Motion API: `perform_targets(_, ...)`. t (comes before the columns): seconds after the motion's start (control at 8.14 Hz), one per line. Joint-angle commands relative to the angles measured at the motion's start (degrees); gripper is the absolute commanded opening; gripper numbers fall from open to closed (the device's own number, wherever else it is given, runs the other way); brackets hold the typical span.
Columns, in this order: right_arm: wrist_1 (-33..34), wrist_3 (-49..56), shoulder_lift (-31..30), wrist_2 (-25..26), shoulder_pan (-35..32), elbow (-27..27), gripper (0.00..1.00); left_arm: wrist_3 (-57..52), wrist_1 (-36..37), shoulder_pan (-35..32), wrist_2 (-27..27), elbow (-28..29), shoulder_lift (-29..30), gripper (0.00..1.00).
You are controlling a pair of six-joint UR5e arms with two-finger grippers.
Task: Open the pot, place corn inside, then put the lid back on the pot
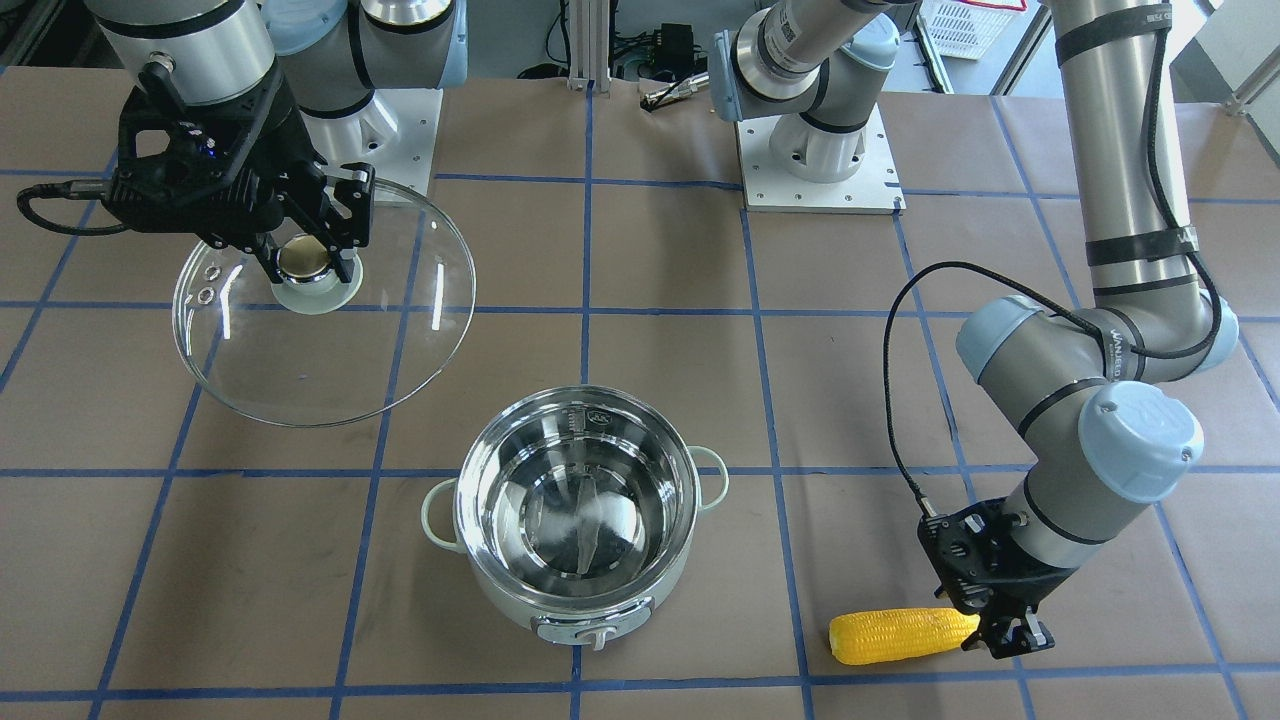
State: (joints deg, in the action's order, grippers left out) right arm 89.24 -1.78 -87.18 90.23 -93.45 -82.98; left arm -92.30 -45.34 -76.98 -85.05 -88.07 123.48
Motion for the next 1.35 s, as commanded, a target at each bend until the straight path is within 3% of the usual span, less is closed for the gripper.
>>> perform_targets(0.0, -0.3, 0.6, -0.7, -0.1, 0.1, -0.8, 0.21, 0.2, 0.3, 0.0, 1.5, 0.0, 1.1, 0.93)
perform_targets(0.61, -2.6, 0.9, -1.5, 0.6, 0.9, -0.5, 0.24, 0.2, 0.3, 0.1, 3.9, 0.1, 5.1, 0.94)
perform_targets(0.74, -2.8, 2.6, -1.5, 1.2, 3.0, -0.6, 0.24, 2.2, 0.2, 0.1, 3.8, 0.0, 5.6, 0.68)
perform_targets(0.86, -4.1, 4.1, -1.8, 1.0, 5.4, -0.7, 0.24, 3.5, -0.4, 0.1, 3.1, 0.0, 5.1, 0.08)
perform_targets(0.98, -4.5, 2.6, -2.3, 1.0, 5.0, -0.8, 0.24, 3.6, -0.6, 0.1, 1.4, 0.0, 4.9, 0.00)
perform_targets(1.23, -5.0, 1.6, -2.4, 1.2, 5.0, -0.9, 0.24, 3.0, -1.2, 0.0, 1.1, 0.0, 4.1, 0.00)
